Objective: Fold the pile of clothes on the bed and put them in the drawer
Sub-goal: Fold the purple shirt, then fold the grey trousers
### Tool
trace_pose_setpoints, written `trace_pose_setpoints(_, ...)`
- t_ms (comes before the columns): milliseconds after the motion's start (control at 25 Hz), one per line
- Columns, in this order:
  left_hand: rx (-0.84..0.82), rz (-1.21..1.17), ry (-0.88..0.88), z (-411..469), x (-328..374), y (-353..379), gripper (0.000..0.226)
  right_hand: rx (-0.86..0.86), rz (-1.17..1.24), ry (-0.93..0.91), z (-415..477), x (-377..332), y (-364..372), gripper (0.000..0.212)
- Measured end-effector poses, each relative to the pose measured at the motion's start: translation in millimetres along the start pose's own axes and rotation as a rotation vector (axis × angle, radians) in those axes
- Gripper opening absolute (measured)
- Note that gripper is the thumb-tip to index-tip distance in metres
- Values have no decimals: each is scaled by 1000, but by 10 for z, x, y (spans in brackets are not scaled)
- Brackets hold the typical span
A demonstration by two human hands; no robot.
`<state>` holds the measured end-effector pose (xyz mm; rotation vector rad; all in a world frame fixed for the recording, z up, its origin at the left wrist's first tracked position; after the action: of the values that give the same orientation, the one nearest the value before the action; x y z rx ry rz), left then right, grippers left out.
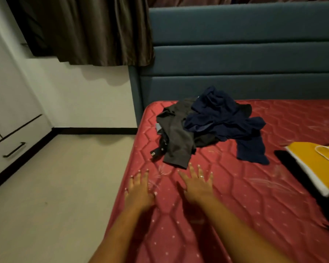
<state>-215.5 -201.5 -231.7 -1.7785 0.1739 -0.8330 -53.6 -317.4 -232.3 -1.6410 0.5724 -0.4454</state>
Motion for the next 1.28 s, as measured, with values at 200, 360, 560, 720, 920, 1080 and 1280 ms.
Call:
trace_pose_setpoints(200,-127,-99,-3,595,-339,468,88,-56,-10,-11,807,-345,378,65)
trace_pose_setpoints(360,-127,-66,24,997,-390,542,88,126,-10,85,1303,-289,424,49)
trace_pose_setpoints(560,-128,-72,6,1013,-408,593,84,232,210,41,1411,-68,344,42)
trace_pose_setpoints(720,-180,-229,-26,872,-394,550,69,182,594,127,993,-10,207,34)
trace_pose_setpoints(920,-460,-1104,-413,268,-116,682,65,-181,1034,80,68,-441,-2,22)
trace_pose_setpoints(1080,-381,-1257,-361,-105,282,342,31,-450,1105,-36,-702,-877,-142,29)
trace_pose_setpoints(1280,-222,-1028,-202,-667,619,-352,38,-503,1358,-21,-1308,-763,-538,13)
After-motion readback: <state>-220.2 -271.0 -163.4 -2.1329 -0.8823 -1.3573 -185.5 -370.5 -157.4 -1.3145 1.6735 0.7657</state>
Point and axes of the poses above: each hand's wrist, its own z-axis towards the middle knuckle, its own y-axis out of the palm, x = y × z, the point moved 7 cm from there along z, towards the middle knuckle, and after that the axes turned 4 degrees about -z, right-handed, at the moved point
